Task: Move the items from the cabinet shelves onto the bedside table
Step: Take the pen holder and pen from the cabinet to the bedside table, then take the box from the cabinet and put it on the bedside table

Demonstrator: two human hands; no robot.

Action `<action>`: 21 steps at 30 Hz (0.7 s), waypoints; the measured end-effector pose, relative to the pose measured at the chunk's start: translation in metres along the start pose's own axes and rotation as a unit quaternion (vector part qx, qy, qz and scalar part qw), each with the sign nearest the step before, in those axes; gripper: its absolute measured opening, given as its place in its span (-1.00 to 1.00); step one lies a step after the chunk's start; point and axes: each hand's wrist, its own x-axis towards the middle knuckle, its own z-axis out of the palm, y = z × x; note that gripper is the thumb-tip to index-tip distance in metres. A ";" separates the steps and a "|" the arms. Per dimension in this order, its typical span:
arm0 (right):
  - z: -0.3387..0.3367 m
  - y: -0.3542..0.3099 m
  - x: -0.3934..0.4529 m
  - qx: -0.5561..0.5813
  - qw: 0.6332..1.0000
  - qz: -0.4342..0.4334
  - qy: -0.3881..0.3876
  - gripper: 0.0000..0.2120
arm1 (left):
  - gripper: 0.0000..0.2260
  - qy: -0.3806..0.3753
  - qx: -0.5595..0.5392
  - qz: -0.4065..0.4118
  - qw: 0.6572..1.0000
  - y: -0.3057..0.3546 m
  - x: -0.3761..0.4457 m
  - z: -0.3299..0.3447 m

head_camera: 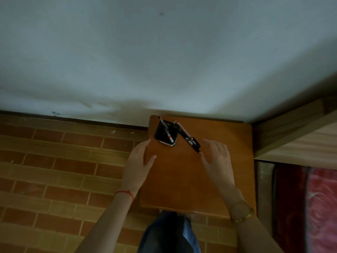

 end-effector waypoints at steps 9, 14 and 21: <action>-0.146 -0.049 -0.067 -0.016 0.999 -0.009 0.042 -0.60 | -0.59 0.048 0.121 0.187 0.974 0.083 -0.079 -0.113; -0.200 -0.066 -0.105 0.001 0.997 0.005 0.077 -0.63 | -0.58 0.067 0.138 0.223 0.963 0.127 -0.114 -0.141; -0.251 -0.091 -0.164 0.009 0.991 0.071 0.115 -0.63 | -0.59 0.041 0.141 0.297 0.943 0.173 -0.148 -0.162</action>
